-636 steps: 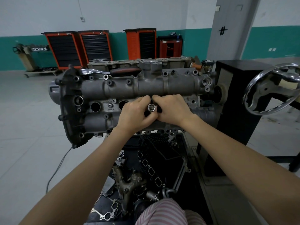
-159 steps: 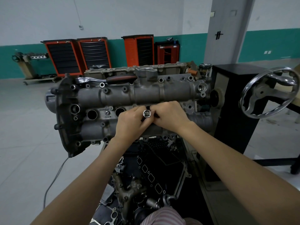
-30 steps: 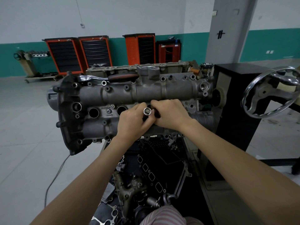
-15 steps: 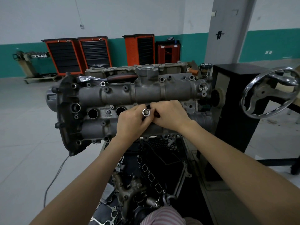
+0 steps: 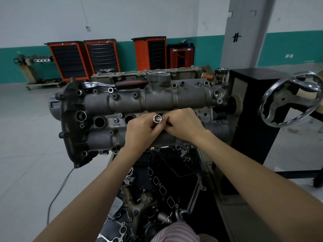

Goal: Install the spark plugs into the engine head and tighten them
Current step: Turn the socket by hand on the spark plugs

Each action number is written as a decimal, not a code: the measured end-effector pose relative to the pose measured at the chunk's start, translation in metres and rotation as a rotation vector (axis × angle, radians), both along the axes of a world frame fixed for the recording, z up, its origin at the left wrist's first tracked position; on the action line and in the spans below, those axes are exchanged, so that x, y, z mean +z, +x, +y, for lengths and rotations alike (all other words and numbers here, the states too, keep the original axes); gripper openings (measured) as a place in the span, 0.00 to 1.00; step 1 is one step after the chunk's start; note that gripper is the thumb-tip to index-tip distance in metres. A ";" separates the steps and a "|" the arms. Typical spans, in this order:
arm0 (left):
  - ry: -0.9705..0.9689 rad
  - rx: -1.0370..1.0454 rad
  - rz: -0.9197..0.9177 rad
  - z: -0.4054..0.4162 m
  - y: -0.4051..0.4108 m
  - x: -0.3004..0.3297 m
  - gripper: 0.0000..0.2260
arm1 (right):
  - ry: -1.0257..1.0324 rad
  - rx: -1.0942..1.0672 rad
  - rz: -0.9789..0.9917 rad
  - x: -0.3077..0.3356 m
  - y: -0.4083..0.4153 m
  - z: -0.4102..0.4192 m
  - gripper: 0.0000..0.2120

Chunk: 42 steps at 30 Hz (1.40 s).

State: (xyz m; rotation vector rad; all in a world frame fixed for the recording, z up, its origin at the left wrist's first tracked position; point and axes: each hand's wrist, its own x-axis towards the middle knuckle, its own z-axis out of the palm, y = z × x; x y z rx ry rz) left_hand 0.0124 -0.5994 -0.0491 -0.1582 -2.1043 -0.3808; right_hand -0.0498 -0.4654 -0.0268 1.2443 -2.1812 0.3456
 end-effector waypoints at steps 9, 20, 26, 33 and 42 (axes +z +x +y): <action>-0.036 -0.012 0.004 0.001 0.002 0.001 0.18 | -0.019 -0.009 0.003 0.000 -0.001 -0.002 0.08; -0.027 -0.005 -0.018 0.002 0.003 0.000 0.15 | 0.013 0.010 0.018 -0.001 -0.003 -0.001 0.07; -0.007 -0.019 0.022 0.001 -0.001 -0.001 0.18 | -0.006 -0.014 0.007 0.000 -0.001 0.000 0.07; -0.075 0.014 0.001 0.000 -0.001 -0.003 0.16 | -0.032 -0.018 0.011 0.000 0.001 -0.002 0.08; -0.034 0.005 0.016 0.002 0.000 -0.002 0.16 | 0.033 -0.018 0.003 0.000 -0.002 0.000 0.07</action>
